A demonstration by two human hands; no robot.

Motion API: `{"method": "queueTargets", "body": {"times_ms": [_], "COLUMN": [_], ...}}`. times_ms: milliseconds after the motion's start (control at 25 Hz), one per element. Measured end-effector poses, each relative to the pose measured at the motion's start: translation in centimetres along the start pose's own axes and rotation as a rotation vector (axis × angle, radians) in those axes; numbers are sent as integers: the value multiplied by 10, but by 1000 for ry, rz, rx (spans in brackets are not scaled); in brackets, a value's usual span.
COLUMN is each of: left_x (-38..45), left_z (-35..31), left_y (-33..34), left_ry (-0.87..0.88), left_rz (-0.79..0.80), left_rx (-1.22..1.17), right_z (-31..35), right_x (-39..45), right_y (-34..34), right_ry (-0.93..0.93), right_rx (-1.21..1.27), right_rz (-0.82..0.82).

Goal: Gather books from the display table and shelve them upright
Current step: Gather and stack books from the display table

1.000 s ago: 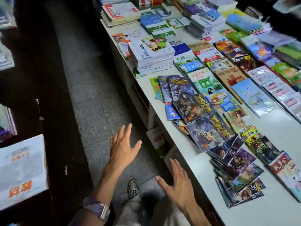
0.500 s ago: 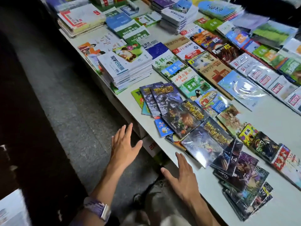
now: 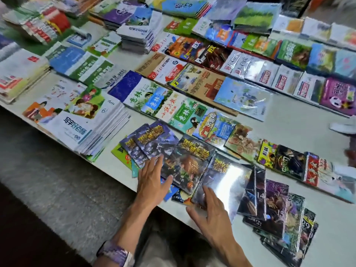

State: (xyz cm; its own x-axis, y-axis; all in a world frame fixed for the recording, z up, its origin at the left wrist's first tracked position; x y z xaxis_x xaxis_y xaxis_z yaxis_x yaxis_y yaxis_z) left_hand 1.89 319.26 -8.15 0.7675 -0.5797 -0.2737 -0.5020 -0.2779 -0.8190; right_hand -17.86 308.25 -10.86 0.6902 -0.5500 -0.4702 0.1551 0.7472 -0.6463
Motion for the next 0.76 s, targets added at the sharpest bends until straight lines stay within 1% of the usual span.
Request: {"method": "queueTargets", "body": {"times_ms": [240, 440, 520, 640, 760], "left_x": [53, 93, 109, 130, 139], "left_z": [-15, -16, -17, -21, -14], "left_y": [22, 24, 30, 40, 50], "left_ry": [189, 277, 291, 300, 201], "left_rz": [192, 303, 340, 351, 367], "left_rx": [105, 109, 112, 90, 120], "right_z": [2, 7, 2, -12, -30], "right_x": [14, 8, 7, 13, 18], "right_y": [7, 22, 25, 19, 9], "right_ry": [168, 366, 440, 570, 705], "right_rx": [11, 94, 71, 35, 87], "right_rz": [-143, -269, -304, -390, -395]}}
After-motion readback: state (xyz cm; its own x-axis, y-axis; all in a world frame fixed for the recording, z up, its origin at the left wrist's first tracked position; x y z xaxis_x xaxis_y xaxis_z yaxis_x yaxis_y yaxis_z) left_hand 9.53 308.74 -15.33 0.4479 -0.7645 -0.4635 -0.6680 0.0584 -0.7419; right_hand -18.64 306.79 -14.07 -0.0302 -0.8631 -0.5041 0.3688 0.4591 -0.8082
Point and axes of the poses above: each hand's wrist, its own x-axis towards the middle knuckle, its own y-axis out of the palm, z = x × y, the point moved 3 cm from there along x, towards the middle knuckle, and after that the axes turned 3 degrees about y, right-handed, at the moved point
